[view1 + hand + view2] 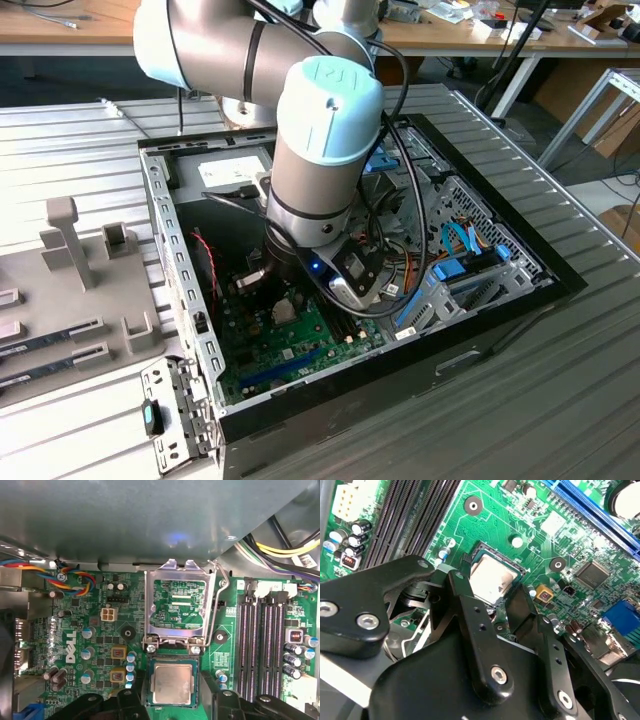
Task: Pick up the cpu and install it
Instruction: 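Place the cpu into insertion slot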
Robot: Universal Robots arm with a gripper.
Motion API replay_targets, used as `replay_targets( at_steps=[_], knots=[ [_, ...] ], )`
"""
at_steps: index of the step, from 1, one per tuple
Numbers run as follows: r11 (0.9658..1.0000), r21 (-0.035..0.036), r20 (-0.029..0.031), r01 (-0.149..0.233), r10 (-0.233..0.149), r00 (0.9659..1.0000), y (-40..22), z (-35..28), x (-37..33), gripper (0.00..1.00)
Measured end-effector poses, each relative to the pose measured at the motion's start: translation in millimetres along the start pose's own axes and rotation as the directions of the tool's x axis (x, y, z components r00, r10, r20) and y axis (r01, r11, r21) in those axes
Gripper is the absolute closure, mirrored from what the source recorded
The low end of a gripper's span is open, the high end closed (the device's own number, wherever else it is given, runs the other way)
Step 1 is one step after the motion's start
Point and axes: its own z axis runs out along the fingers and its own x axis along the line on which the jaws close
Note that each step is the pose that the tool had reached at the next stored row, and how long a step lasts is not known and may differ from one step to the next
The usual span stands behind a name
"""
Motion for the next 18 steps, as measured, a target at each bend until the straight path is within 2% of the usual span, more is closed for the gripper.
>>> replay_targets(
  at_steps=[3,7,11,14,15,16,18],
  knots=[
    [1.0000,-0.0001,0.0000,0.000,0.000,1.0000,-0.2,0.0,0.1,0.45],
    [1.0000,-0.0041,0.0001,0.000,0.000,1.0000,-0.3,-7.3,0.1,0.45],
    [1.0000,-0.0054,0.0003,0.000,0.000,1.0000,-0.2,-10.1,0.0,0.47],
    [1.0000,-0.0052,-0.0005,0.000,0.000,1.0000,-0.3,-10.3,-1.8,0.66],
    [1.0000,-0.0052,-0.0021,0.000,0.000,1.0000,-0.4,-10.3,-4.5,0.72],
    [1.0000,-0.0054,-0.0032,0.000,0.000,1.0000,-0.5,-10.2,-6.6,0.72],
    [1.0000,-0.0054,-0.0057,0.000,0.000,1.0000,-0.7,-10.1,-11.4,0.84]
  ],
)
